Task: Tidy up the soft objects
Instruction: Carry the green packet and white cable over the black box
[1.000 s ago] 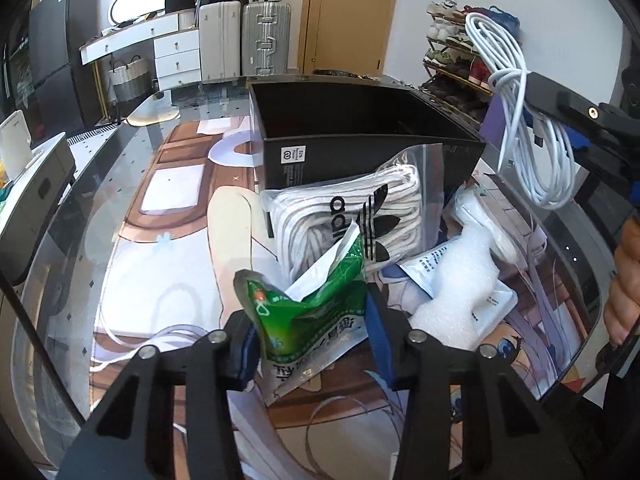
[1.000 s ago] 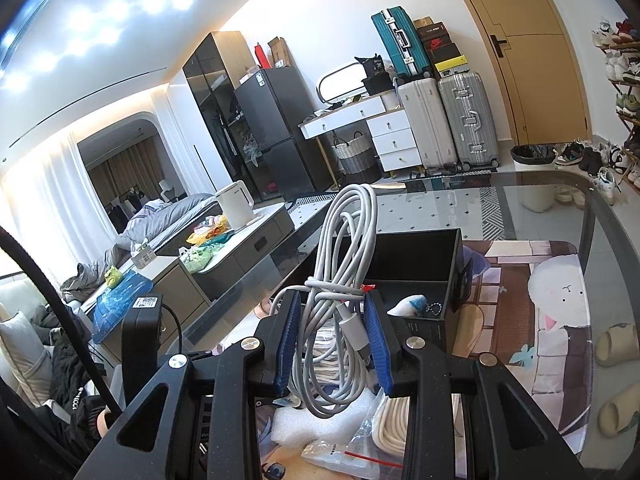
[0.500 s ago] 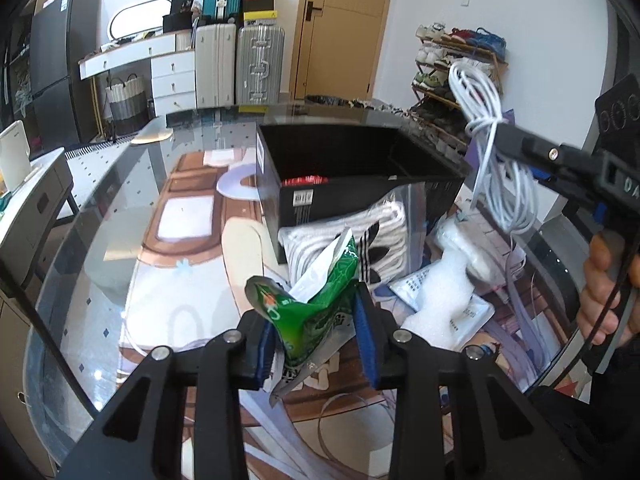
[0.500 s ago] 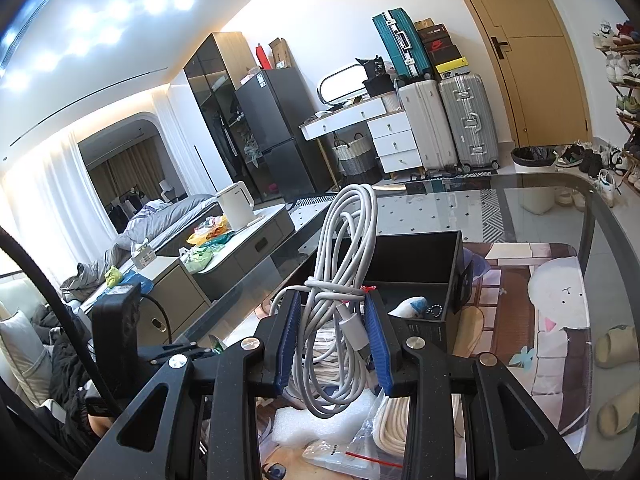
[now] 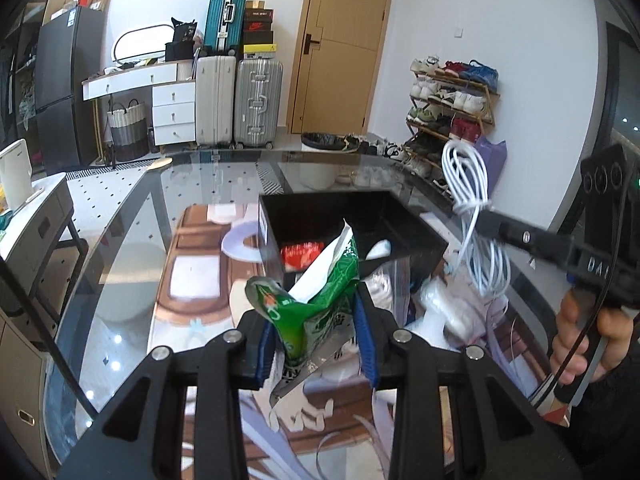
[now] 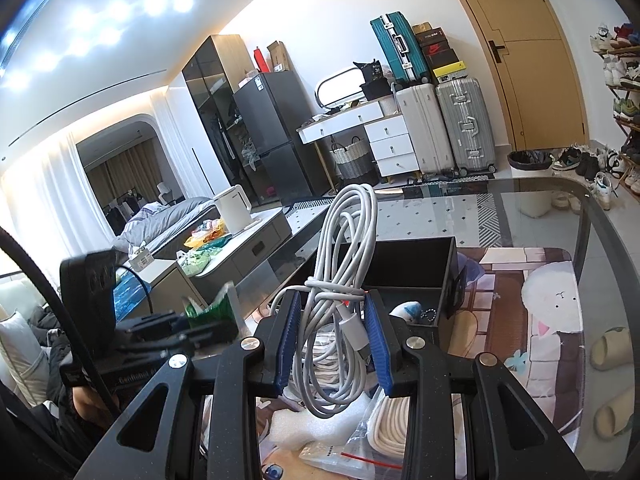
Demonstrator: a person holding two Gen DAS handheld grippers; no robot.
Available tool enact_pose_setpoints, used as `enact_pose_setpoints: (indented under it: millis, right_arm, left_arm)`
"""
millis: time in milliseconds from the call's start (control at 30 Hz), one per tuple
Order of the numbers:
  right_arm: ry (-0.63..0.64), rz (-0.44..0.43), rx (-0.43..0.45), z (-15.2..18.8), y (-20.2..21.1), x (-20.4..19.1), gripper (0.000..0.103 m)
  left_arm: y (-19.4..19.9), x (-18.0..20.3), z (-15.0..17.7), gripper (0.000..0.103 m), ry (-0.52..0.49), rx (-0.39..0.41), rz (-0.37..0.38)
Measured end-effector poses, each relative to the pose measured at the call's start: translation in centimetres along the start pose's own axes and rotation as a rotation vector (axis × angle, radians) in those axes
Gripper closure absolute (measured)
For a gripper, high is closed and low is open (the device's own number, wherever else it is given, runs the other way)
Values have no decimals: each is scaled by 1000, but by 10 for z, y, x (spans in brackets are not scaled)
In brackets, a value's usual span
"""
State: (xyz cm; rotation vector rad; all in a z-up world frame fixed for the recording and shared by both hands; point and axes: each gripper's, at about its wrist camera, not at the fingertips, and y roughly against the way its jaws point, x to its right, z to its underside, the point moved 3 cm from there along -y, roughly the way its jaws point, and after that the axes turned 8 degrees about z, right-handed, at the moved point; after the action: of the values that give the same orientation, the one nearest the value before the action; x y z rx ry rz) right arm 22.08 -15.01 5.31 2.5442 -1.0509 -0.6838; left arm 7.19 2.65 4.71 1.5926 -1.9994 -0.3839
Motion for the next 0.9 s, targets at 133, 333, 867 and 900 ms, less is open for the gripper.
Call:
enact_pose_setpoints:
  millis: [133, 333, 867, 900]
  right_arm:
    - [1, 7, -1, -2, -1, 1, 70]
    - [10, 17, 2, -10, -2, 3, 70]
    - [31, 49, -9, -37, -19, 10, 70]
    - [32, 51, -11, -39, -21, 9, 70]
  left_arm:
    - [-3, 1, -13, 70, 3, 21, 10]
    - [-11, 3, -31, 70, -13, 39, 16]
    - [-39, -3, -59, 70, -4, 39, 20]
    - [-41, -4, -60, 70, -1, 38, 21]
